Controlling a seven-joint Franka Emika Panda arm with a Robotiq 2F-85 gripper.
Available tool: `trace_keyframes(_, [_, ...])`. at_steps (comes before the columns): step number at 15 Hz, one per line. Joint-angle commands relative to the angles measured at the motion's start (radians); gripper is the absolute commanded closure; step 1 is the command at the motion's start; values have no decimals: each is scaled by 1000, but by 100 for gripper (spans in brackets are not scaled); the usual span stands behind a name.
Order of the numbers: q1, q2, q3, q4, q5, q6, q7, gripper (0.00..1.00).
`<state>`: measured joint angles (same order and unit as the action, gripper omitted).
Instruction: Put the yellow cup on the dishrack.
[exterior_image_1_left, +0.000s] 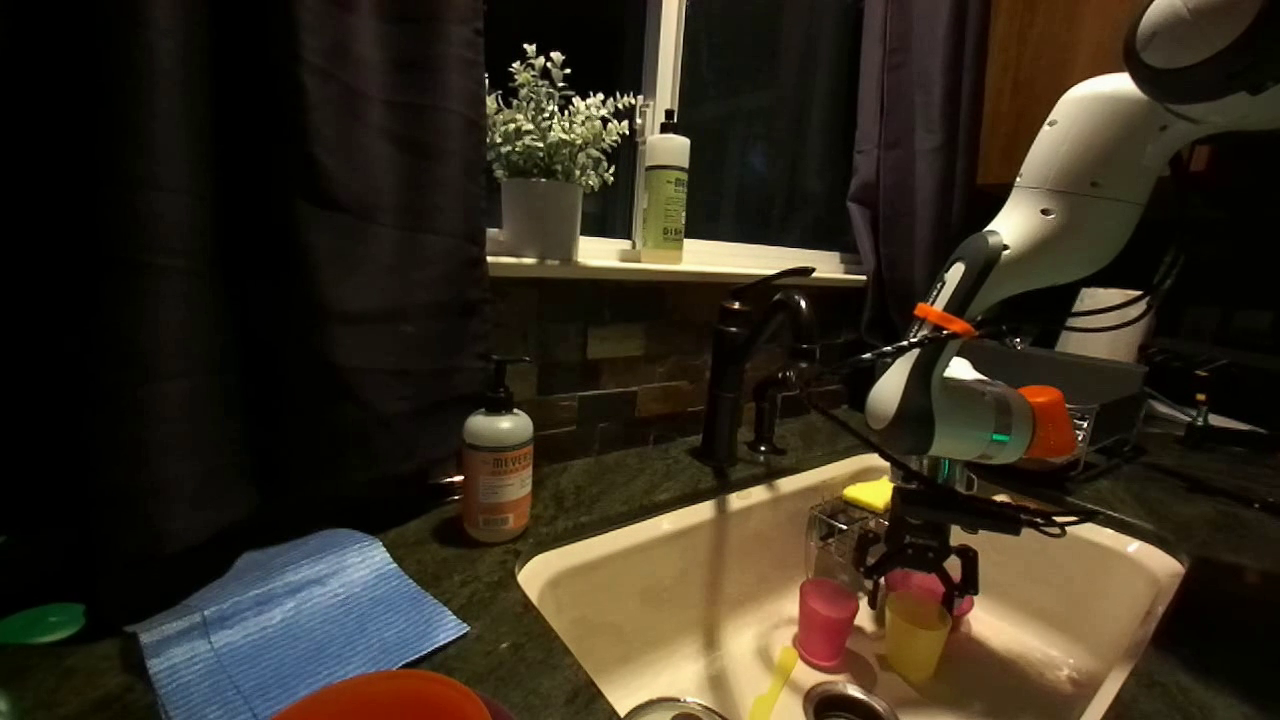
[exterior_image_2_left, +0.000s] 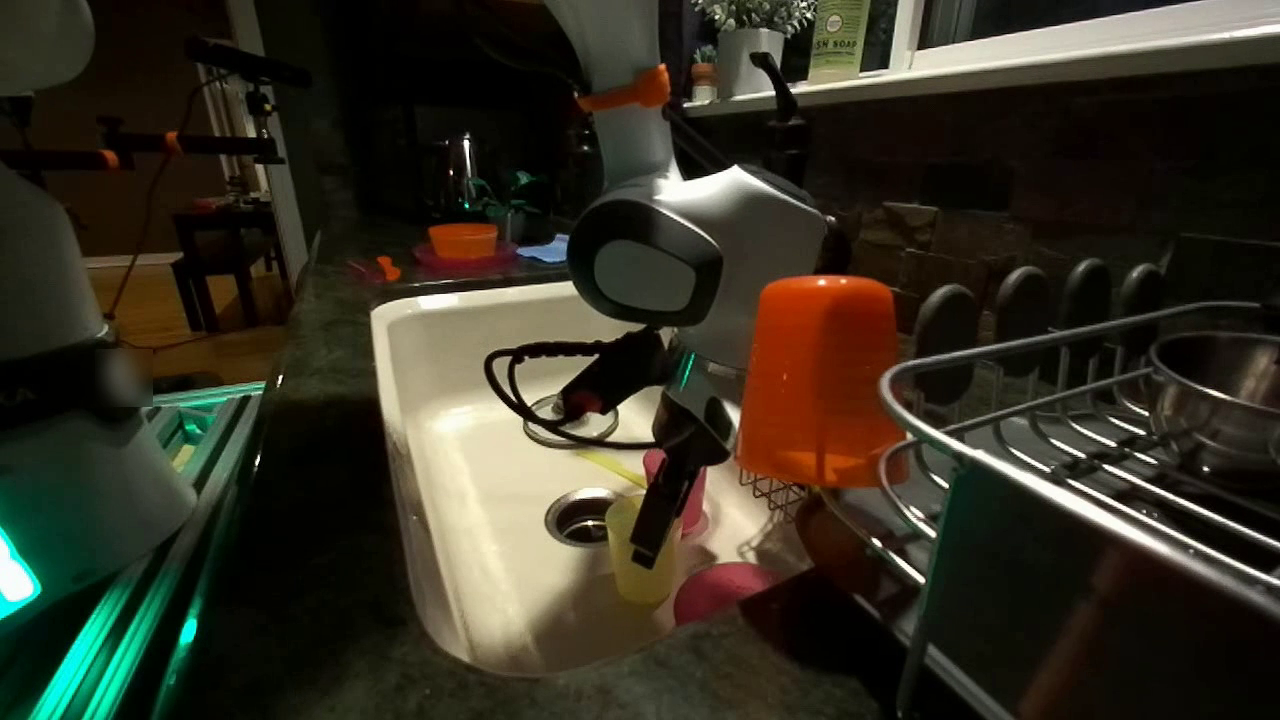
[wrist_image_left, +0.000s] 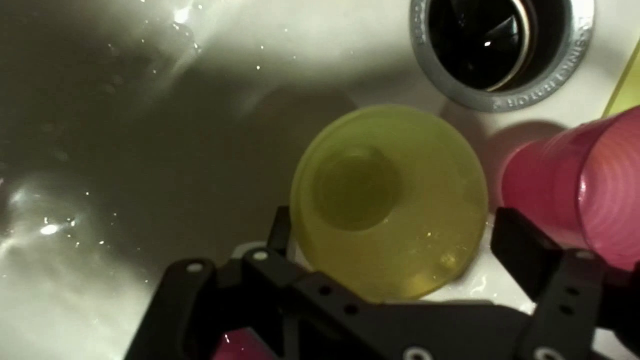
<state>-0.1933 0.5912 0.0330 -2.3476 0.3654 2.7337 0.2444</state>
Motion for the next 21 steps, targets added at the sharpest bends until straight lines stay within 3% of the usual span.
trace_keyframes(1, [-31,6,12,19,39,-1,-59,0])
trace_keyframes(12, [-96,54,46,61,89,-36,-138,0])
trace_keyframes(21, [-107,112,60,109,92,-57,-145,0])
